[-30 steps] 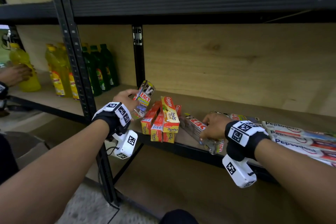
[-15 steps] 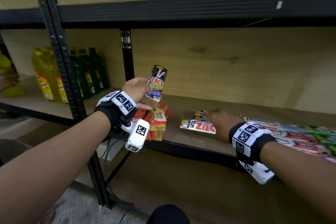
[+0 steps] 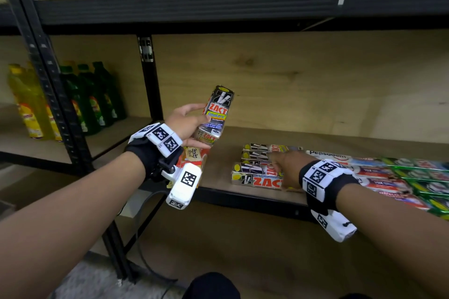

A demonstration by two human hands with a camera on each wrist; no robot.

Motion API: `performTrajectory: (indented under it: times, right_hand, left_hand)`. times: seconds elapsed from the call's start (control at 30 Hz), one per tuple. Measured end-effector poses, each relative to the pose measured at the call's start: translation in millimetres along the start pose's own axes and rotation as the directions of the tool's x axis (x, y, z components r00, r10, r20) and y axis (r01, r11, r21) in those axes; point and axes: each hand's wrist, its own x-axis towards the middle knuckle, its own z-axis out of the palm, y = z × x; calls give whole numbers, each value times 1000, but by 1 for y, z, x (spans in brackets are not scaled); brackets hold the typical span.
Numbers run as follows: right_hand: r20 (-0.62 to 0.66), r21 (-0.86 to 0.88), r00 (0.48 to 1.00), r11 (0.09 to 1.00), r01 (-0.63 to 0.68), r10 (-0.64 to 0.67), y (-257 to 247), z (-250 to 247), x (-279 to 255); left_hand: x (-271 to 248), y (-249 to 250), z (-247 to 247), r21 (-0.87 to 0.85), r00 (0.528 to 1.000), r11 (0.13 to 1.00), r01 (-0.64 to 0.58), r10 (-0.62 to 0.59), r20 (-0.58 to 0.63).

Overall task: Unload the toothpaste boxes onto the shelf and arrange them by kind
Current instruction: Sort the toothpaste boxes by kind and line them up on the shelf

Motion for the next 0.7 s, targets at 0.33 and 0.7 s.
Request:
performTrajectory:
  times: [0.33, 0.7]
  right_hand:
    - [-27, 139, 996, 987, -82, 86, 13, -18, 1]
    - [-93, 968, 996, 235, 87, 16, -4, -47, -9]
  left_hand:
    - [-2, -4, 3, 1, 996, 999, -41, 41, 78]
    - [-22, -9, 34, -120, 947, 986, -117, 147, 287]
